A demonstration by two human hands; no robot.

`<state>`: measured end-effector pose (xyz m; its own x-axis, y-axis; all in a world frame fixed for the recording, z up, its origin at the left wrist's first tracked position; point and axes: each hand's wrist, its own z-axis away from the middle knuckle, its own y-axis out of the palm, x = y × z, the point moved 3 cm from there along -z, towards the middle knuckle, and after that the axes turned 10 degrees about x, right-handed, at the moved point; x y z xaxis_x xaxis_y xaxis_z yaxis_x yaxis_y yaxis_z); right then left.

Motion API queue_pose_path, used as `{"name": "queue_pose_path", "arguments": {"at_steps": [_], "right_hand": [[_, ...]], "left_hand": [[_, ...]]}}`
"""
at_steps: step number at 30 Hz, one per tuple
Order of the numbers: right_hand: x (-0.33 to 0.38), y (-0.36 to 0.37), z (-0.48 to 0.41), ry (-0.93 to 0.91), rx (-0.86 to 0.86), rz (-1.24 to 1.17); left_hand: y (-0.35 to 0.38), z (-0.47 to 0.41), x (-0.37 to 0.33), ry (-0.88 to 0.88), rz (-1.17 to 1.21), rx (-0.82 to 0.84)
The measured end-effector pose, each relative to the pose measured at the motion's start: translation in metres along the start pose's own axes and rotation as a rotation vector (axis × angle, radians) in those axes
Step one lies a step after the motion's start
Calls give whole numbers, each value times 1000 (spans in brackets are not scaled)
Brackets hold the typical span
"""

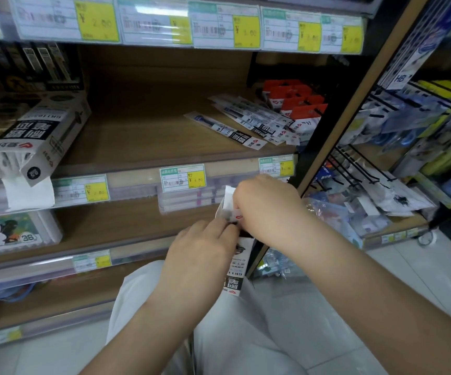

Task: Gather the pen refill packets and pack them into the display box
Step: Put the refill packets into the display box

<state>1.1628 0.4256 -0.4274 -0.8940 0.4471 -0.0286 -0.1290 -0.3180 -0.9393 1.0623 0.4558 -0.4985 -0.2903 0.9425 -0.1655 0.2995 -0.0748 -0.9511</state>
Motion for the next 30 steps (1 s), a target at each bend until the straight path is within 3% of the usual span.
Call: {"name": "queue_pose_path", "arguments": {"at_steps": [3,12,18,30], "right_hand": [[1,4,-4,-9,78,13],[-9,-1,-12,3,-98,-26],[4,-6,-4,12,25,2],[-5,-4,0,-15,81,34]], "left_hand": [[-3,-1,-1,2,-10,13],[-3,-1,2,-45,50,18],[0,1,1,-27,62,44],[1,4,2,17,81,14]]}}
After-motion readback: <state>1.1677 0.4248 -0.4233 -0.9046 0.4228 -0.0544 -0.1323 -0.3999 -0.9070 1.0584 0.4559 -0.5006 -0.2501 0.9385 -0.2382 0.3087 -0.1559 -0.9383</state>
